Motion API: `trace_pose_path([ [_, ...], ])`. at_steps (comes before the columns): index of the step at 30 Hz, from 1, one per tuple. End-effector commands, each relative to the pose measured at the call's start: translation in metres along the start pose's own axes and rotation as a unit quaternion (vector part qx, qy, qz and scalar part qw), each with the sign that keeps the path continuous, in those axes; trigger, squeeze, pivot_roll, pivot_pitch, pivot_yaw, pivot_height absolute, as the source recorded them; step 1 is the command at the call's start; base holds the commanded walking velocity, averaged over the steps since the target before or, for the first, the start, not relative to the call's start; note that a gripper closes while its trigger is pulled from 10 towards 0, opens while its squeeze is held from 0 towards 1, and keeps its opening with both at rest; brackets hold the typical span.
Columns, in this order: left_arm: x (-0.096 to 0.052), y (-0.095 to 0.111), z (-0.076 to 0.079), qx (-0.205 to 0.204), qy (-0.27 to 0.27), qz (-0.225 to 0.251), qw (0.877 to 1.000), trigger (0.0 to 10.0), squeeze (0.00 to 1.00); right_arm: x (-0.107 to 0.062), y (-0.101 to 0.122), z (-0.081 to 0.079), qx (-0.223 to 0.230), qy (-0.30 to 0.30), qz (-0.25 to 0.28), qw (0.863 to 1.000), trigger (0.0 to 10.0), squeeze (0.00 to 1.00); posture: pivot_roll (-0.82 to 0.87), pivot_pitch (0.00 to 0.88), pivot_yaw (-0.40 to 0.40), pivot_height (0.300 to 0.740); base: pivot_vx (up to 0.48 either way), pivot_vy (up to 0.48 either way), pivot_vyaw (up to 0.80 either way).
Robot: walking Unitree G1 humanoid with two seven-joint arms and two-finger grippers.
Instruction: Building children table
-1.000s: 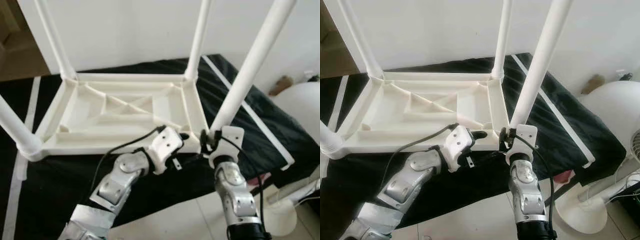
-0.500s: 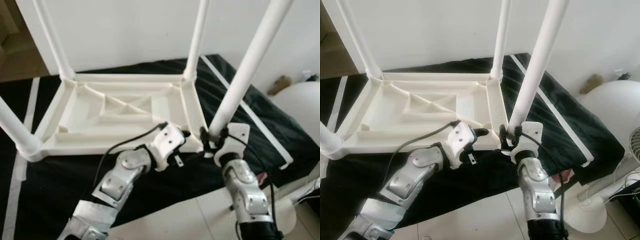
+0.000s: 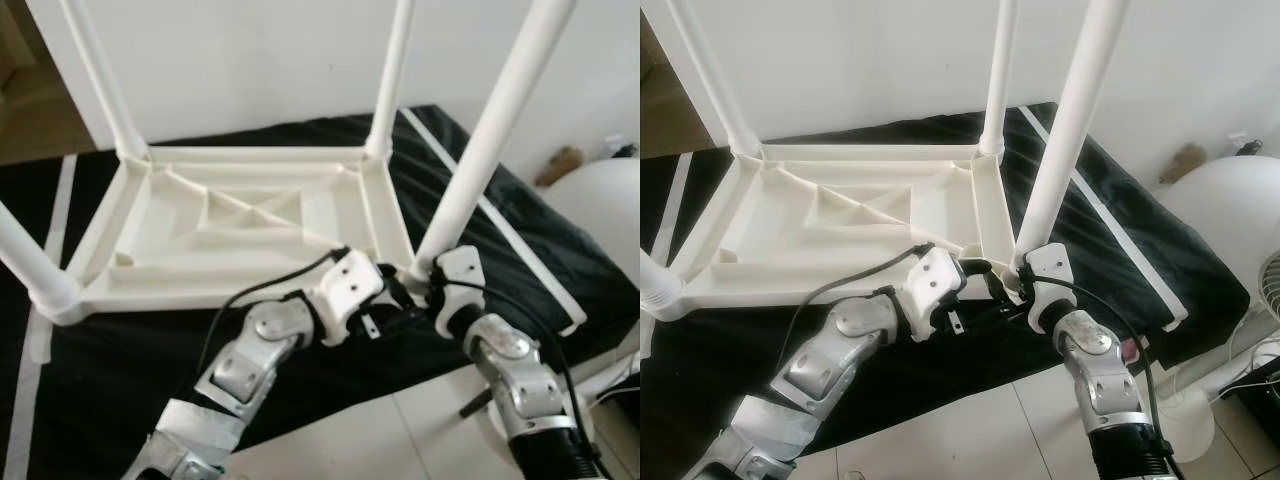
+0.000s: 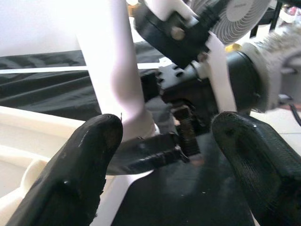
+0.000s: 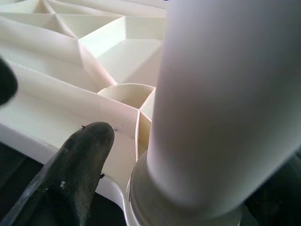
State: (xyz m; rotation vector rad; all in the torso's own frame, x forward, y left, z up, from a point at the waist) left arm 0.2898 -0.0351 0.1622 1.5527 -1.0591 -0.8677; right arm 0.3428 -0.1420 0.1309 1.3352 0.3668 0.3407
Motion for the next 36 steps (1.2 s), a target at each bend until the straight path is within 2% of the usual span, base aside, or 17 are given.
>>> trace_pose_path([
  [1, 0.001, 0.000, 0.010, 0.009, -0.032, -0.002, 0.999, 10.0, 0.00, 0.002, 0.001, -0.002, -0.009, 0.019, 0.002, 1.000, 10.0, 0.00, -0.04, 0.075, 0.007, 0.740, 0.000, 0.000, 0.00],
  [8, 0.006, 0.003, 0.013, 0.014, -0.043, -0.001, 0.999, 10.0, 0.00, 0.005, 0.012, -0.007, -0.041, 0.089, 0.014, 0.995, 10.0, 0.00, -0.04, 0.076, 0.009, 0.740, 0.000, 0.000, 0.00],
  [11, 0.008, 0.005, 0.014, 0.017, -0.050, 0.001, 0.999, 10.0, 0.00, 0.006, 0.009, -0.012, -0.051, 0.123, 0.002, 0.991, 10.0, 0.00, -0.04, 0.075, 0.010, 0.740, 0.000, 0.000, 0.00],
  [19, 0.009, 0.005, 0.016, 0.021, -0.056, 0.001, 0.998, 10.0, 0.00, 0.003, 0.004, -0.015, -0.075, 0.158, -0.014, 0.984, 10.0, 0.00, -0.03, 0.067, 0.011, 0.740, 0.000, 0.000, 0.00],
  [20, 0.010, 0.006, 0.016, 0.020, -0.057, 0.002, 0.998, 10.0, 0.00, 0.005, 0.007, -0.012, -0.075, 0.152, -0.011, 0.985, 8.7, 0.00, -0.04, 0.065, 0.011, 0.740, 0.000, 0.000, 0.00],
  [21, 0.011, 0.006, 0.017, 0.020, -0.057, 0.003, 0.998, 10.0, 0.00, 0.007, 0.009, -0.010, -0.073, 0.148, -0.008, 0.986, 5.5, 0.00, -0.04, 0.065, 0.011, 0.740, 0.000, 0.000, 0.00],
  [23, 0.012, 0.007, 0.017, 0.022, -0.058, 0.003, 0.998, 10.0, 0.00, 0.011, 0.013, -0.008, -0.067, 0.136, 0.000, 0.988, 2.8, 0.00, -0.04, 0.063, 0.010, 0.740, 0.000, 0.000, 0.00],
  [25, 0.012, 0.007, 0.017, 0.022, -0.058, 0.003, 0.998, 10.0, 0.00, 0.011, 0.013, -0.008, -0.067, 0.136, 0.000, 0.988, 2.8, 0.00, -0.04, 0.063, 0.010, 0.740, 0.000, 0.000, 0.00],
  [27, 0.013, 0.007, 0.018, 0.024, -0.059, 0.003, 0.998, 10.0, 0.00, 0.014, 0.016, -0.010, -0.058, 0.127, 0.009, 0.990, 0.0, 0.00, -0.04, 0.063, 0.007, 0.740, 0.000, 0.000, 0.00],
  [33, 0.012, 0.005, 0.019, 0.023, -0.058, 0.001, 0.998, 10.0, 0.00, 0.015, 0.016, -0.010, -0.050, 0.110, 0.011, 0.993, 0.0, 0.00, -0.04, 0.064, 0.004, 0.740, 0.000, 0.000, 0.00],
  [34, 0.011, 0.004, 0.018, 0.023, -0.058, -0.001, 0.998, 10.0, 0.00, 0.015, 0.016, -0.009, -0.049, 0.102, 0.010, 0.994, 3.5, 0.00, -0.04, 0.065, 0.002, 0.740, 0.000, 0.000, 0.00],
  [35, 0.009, 0.002, 0.017, 0.021, -0.055, -0.003, 0.998, 10.0, 0.00, 0.014, 0.013, -0.005, -0.041, 0.079, 0.005, 0.996, 10.0, 0.00, -0.04, 0.064, -0.005, 0.740, 0.000, 0.000, 0.00],
  [36, 0.009, 0.002, 0.017, 0.021, -0.055, -0.003, 0.998, 10.0, 0.00, 0.014, 0.013, -0.005, -0.041, 0.079, 0.005, 0.996, 10.0, 0.00, -0.04, 0.064, -0.005, 0.740, 0.000, 0.000, 0.00],
])
Point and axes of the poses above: a point about 5 cm out from each wrist's last joint towards the gripper, its own x axis pointing out of the wrist towards the gripper, its own y axis along the axis of the wrist's last joint, z = x × y, the point moved 5 cm from there along x, pointing out of the wrist towards the gripper, and after that the axes turned 2 degrees about -x, right-handed, at the moved point
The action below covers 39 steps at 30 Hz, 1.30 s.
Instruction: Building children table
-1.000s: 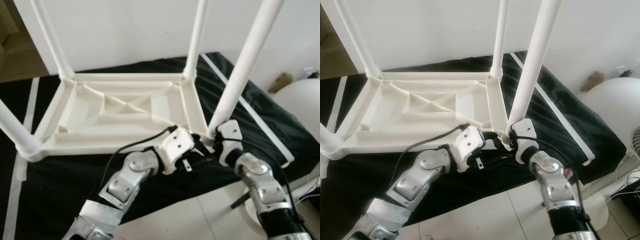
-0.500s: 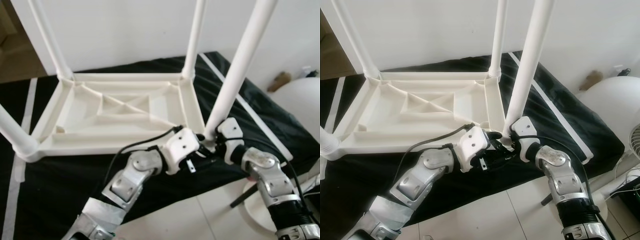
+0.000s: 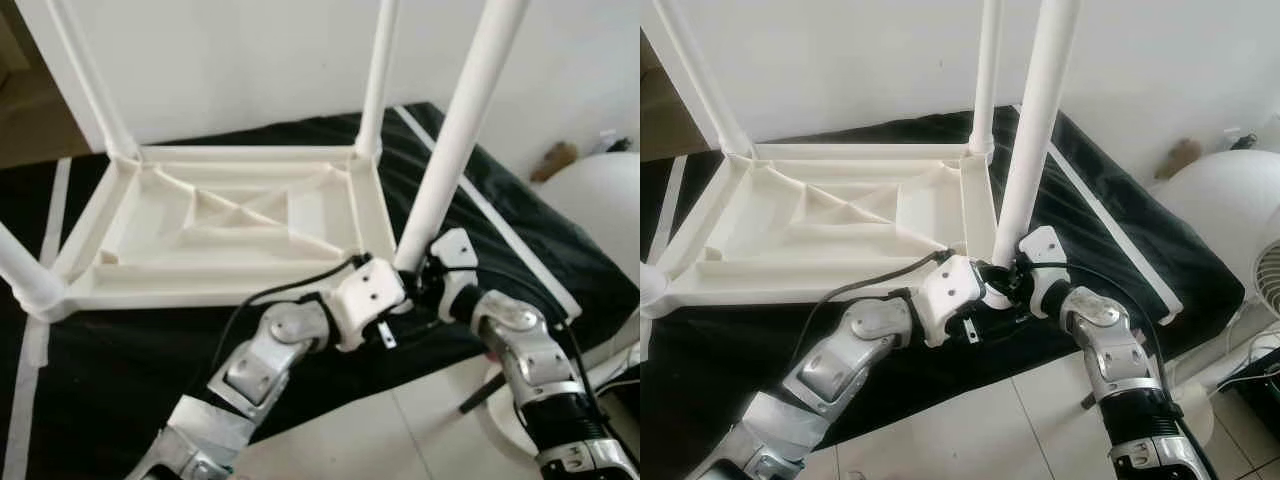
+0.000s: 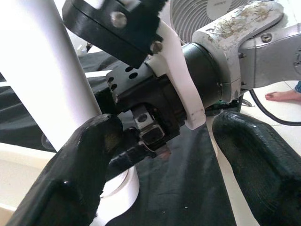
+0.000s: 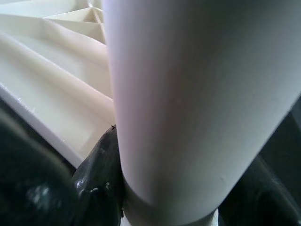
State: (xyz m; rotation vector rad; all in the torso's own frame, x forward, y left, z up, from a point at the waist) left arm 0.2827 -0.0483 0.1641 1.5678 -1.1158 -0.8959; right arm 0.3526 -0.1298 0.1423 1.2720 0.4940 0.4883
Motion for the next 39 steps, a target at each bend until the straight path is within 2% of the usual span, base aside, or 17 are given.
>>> trace_pose_path([
  [1, -0.001, -0.003, 0.007, 0.002, -0.029, -0.004, 1.000, 10.0, 0.00, -0.001, -0.001, 0.002, -0.008, -0.026, -0.010, 1.000, 10.0, 0.00, -0.04, 0.063, -0.006, 0.740, 0.000, 0.000, 0.00],
  [7, -0.002, -0.004, 0.006, 0.001, -0.027, -0.004, 1.000, 10.0, 0.00, -0.006, -0.005, 0.010, 0.005, -0.059, -0.016, 0.998, 10.0, 0.00, -0.04, 0.060, -0.010, 0.740, 0.000, 0.000, 0.00],
  [8, -0.002, -0.004, 0.007, 0.001, -0.027, -0.005, 1.000, 10.0, 0.00, -0.011, -0.010, 0.021, 0.014, -0.107, -0.027, 0.994, 10.0, 0.00, -0.04, 0.058, -0.011, 0.740, 0.000, 0.000, 0.00],
  [9, -0.002, -0.004, 0.007, 0.001, -0.027, -0.005, 1.000, 10.0, 0.00, -0.011, -0.010, 0.021, 0.014, -0.107, -0.027, 0.994, 10.0, 0.00, -0.04, 0.058, -0.011, 0.740, 0.000, 0.000, 0.00],
  [13, -0.003, -0.005, 0.007, -0.002, -0.028, -0.007, 1.000, 10.0, 0.00, -0.016, -0.016, 0.033, 0.032, -0.179, -0.038, 0.983, 10.0, 0.00, -0.05, 0.054, -0.008, 0.740, 0.000, 0.000, 0.00],
  [15, -0.003, -0.005, 0.007, -0.002, -0.028, -0.007, 1.000, 10.0, 0.00, -0.016, -0.016, 0.033, 0.032, -0.179, -0.038, 0.983, 10.0, 0.00, -0.05, 0.054, -0.008, 0.740, 0.000, 0.000, 0.00],
  [19, -0.006, -0.008, 0.008, -0.005, -0.028, -0.012, 1.000, 10.0, 0.00, -0.020, -0.020, 0.037, 0.066, -0.243, -0.035, 0.967, 10.0, 0.00, -0.05, 0.047, -0.002, 0.740, 0.000, 0.000, 0.00],
  [24, -0.008, -0.010, 0.007, -0.007, -0.028, -0.015, 0.999, 10.0, 0.00, -0.024, -0.021, 0.042, 0.075, -0.281, -0.037, 0.956, 10.0, 0.00, -0.05, 0.043, 0.001, 0.740, 0.000, 0.000, 0.00],
  [26, -0.010, -0.013, 0.008, -0.006, -0.029, -0.022, 0.999, 10.0, 0.00, -0.028, -0.022, 0.047, 0.089, -0.330, -0.036, 0.939, 10.0, 0.00, -0.05, 0.039, 0.001, 0.740, 0.000, 0.000, 0.00],
  [27, -0.010, -0.013, 0.008, -0.006, -0.029, -0.022, 0.999, 10.0, 0.00, -0.028, -0.022, 0.047, 0.089, -0.330, -0.036, 0.939, 10.0, 0.00, -0.05, 0.039, 0.001, 0.740, 0.000, 0.000, 0.00],
  [30, -0.011, -0.015, 0.008, -0.011, -0.027, -0.024, 0.999, 10.0, 0.00, -0.032, -0.026, 0.050, 0.111, -0.392, -0.035, 0.912, 10.0, 0.00, -0.05, 0.035, -0.001, 0.740, 0.000, 0.000, 0.00],
  [31, -0.011, -0.015, 0.008, -0.011, -0.027, -0.024, 0.999, 10.0, 0.00, -0.032, -0.026, 0.050, 0.111, -0.392, -0.035, 0.912, 10.0, 0.00, -0.05, 0.035, -0.001, 0.740, 0.000, 0.000, 0.00],
  [35, -0.012, -0.016, 0.009, -0.017, -0.023, -0.024, 0.999, 10.0, 0.00, -0.040, -0.031, 0.050, 0.129, -0.465, -0.045, 0.875, 10.0, 0.00, -0.05, 0.031, -0.007, 0.740, 0.000, 0.000, 0.00],
  [36, -0.012, -0.016, 0.009, -0.017, -0.023, -0.024, 0.999, 10.0, 0.00, -0.040, -0.031, 0.050, 0.129, -0.465, -0.045, 0.875, 10.0, 0.00, -0.05, 0.031, -0.007, 0.740, 0.000, 0.000, 0.00],
  [37, -0.012, -0.016, 0.009, -0.019, -0.021, -0.025, 0.999, 10.0, 0.00, -0.043, -0.033, 0.050, 0.135, -0.483, -0.048, 0.864, 10.0, 0.00, -0.05, 0.031, -0.007, 0.740, 0.000, 0.000, 0.00],
  [38, -0.012, -0.016, 0.009, -0.019, -0.021, -0.025, 0.999, 10.0, 0.00, -0.043, -0.033, 0.050, 0.135, -0.483, -0.048, 0.864, 10.0, 0.00, -0.05, 0.031, -0.007, 0.740, 0.000, 0.000, 0.00],
  [39, -0.013, -0.017, 0.008, -0.021, -0.018, -0.025, 0.999, 10.0, 0.00, -0.045, -0.035, 0.048, 0.141, -0.506, -0.055, 0.849, 10.0, 0.00, -0.05, 0.030, -0.008, 0.740, 0.000, 0.000, 0.00],
])
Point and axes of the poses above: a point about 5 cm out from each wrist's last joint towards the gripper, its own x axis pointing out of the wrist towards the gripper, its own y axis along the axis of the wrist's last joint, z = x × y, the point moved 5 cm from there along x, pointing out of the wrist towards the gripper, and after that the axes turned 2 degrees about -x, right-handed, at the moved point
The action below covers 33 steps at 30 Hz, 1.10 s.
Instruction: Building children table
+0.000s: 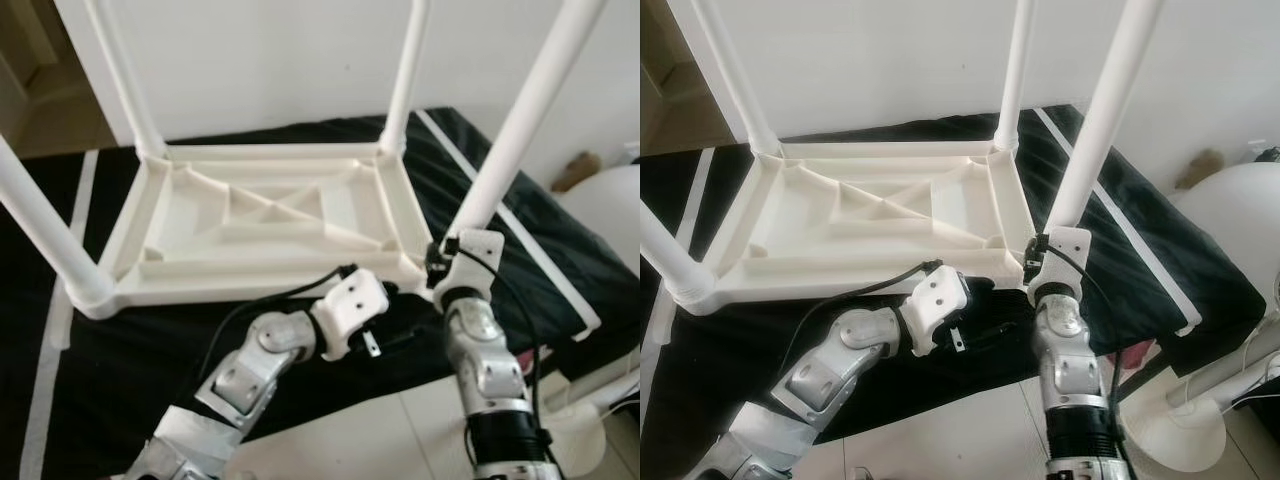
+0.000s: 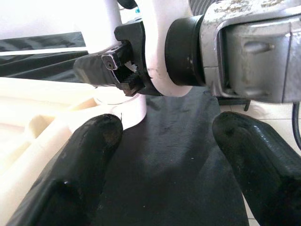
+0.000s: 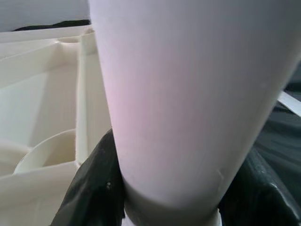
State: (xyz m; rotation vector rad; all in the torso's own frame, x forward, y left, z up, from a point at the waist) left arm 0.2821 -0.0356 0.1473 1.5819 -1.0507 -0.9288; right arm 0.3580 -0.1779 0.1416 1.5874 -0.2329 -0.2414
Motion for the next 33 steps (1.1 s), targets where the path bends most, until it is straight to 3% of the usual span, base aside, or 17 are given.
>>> trace_pose_path([
  [1, -0.001, 0.000, 0.007, -0.006, -0.024, 0.000, 1.000, 10.0, 0.00, -0.004, -0.021, 0.027, -0.003, -0.082, -0.038, 0.996, 10.0, 0.00, -0.05, 0.029, -0.007, 0.740, 0.000, 0.000, 0.00],
  [12, -0.006, -0.004, 0.005, -0.019, -0.010, -0.002, 1.000, 10.0, 0.00, 0.002, -0.014, 0.026, -0.010, -0.103, -0.016, 0.995, 10.0, 0.00, -0.05, 0.022, -0.017, 0.740, 0.000, 0.000, 0.00],
  [13, -0.007, -0.004, 0.005, -0.019, -0.009, -0.002, 1.000, 10.0, 0.00, 0.002, -0.012, 0.025, 0.000, -0.093, -0.010, 0.996, 10.0, 1.00, -0.05, 0.022, -0.017, 0.740, 0.000, 0.000, 0.00],
  [26, -0.018, -0.003, 0.003, -0.018, -0.002, -0.001, 1.000, 10.0, 0.00, -0.006, 0.002, 0.016, 0.014, -0.038, 0.033, 0.999, 10.0, 1.00, -0.05, 0.033, -0.021, 0.740, 0.000, 0.000, 0.00],
  [27, -0.020, -0.004, 0.003, -0.021, -0.001, -0.002, 1.000, 10.0, 0.00, -0.009, 0.004, 0.014, 0.015, -0.028, 0.041, 0.999, 10.0, 0.00, -0.05, 0.037, -0.022, 0.740, 0.000, 0.000, 0.00],
  [33, -0.035, -0.004, -0.006, -0.009, 0.030, -0.010, 0.999, 10.0, 0.00, -0.026, 0.004, 0.007, 0.024, 0.029, 0.068, 0.997, 10.0, 0.00, -0.04, 0.047, -0.023, 0.740, 0.000, 0.000, 0.00],
])
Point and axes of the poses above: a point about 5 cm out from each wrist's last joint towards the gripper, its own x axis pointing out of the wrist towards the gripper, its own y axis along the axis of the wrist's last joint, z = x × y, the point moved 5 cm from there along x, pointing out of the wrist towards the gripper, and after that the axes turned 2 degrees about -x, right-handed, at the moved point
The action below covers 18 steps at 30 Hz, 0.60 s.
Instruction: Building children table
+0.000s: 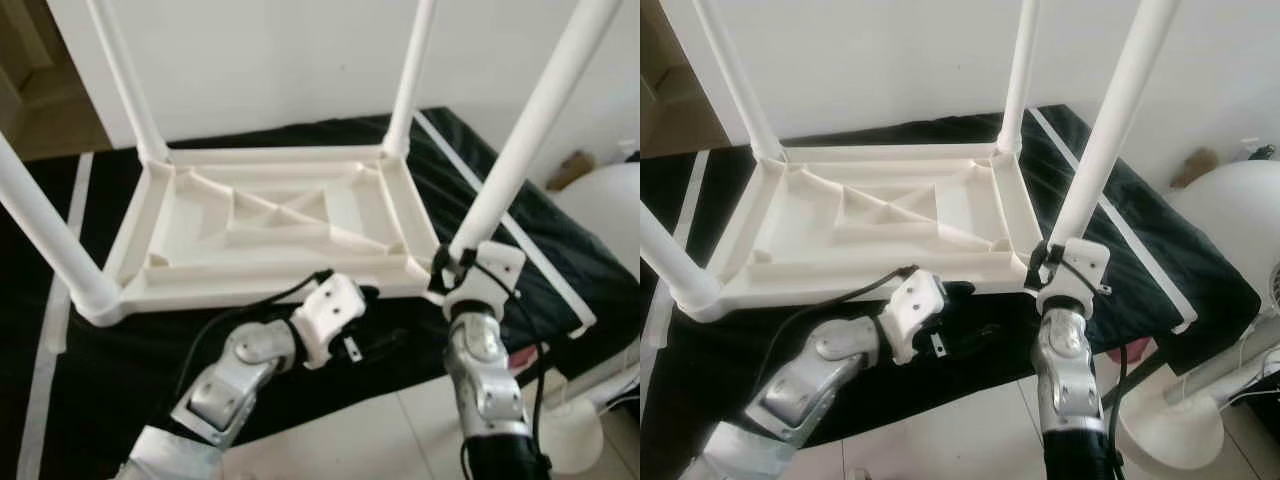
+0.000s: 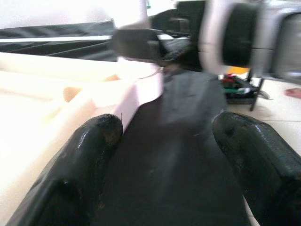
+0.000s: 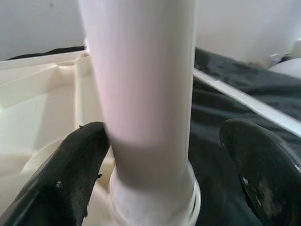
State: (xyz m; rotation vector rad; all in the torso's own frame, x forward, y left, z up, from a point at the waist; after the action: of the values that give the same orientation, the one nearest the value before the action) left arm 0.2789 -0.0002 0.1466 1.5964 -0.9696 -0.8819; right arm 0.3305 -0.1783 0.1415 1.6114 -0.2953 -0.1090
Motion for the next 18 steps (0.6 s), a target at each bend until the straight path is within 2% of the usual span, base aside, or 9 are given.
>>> trace_pose_path([
  [1, -0.003, 0.003, -0.001, 0.004, -0.002, 0.000, 1.000, 10.0, 0.00, -0.003, 0.003, -0.002, 0.005, 0.015, 0.009, 1.000, 10.0, 0.00, -0.04, 0.052, -0.025, 0.740, 0.000, 0.000, 0.00],
  [9, -0.017, 0.004, -0.013, 0.015, 0.018, -0.010, 1.000, 10.0, 0.00, -0.024, -0.011, 0.000, -0.013, 0.069, -0.014, 0.997, 10.0, 0.00, -0.05, 0.066, -0.026, 0.740, 0.000, 0.000, 0.00],
  [15, -0.027, -0.001, -0.024, 0.030, 0.032, -0.023, 0.999, 10.0, 0.00, -0.033, -0.010, -0.012, -0.012, 0.124, -0.009, 0.992, 10.0, 0.00, -0.05, 0.076, -0.020, 0.740, 0.000, 0.000, 0.00],
  [17, -0.037, -0.010, -0.037, 0.034, 0.040, -0.049, 0.997, 10.0, 0.00, -0.034, -0.007, -0.019, -0.009, 0.150, -0.004, 0.989, 10.0, 0.00, -0.05, 0.078, -0.014, 0.740, 0.000, 0.000, 0.00],
  [18, -0.037, -0.010, -0.037, 0.034, 0.040, -0.049, 0.997, 10.0, 0.00, -0.034, -0.007, -0.019, -0.009, 0.150, -0.004, 0.989, 10.0, 0.00, -0.05, 0.078, -0.014, 0.740, 0.000, 0.000, 0.00],
])
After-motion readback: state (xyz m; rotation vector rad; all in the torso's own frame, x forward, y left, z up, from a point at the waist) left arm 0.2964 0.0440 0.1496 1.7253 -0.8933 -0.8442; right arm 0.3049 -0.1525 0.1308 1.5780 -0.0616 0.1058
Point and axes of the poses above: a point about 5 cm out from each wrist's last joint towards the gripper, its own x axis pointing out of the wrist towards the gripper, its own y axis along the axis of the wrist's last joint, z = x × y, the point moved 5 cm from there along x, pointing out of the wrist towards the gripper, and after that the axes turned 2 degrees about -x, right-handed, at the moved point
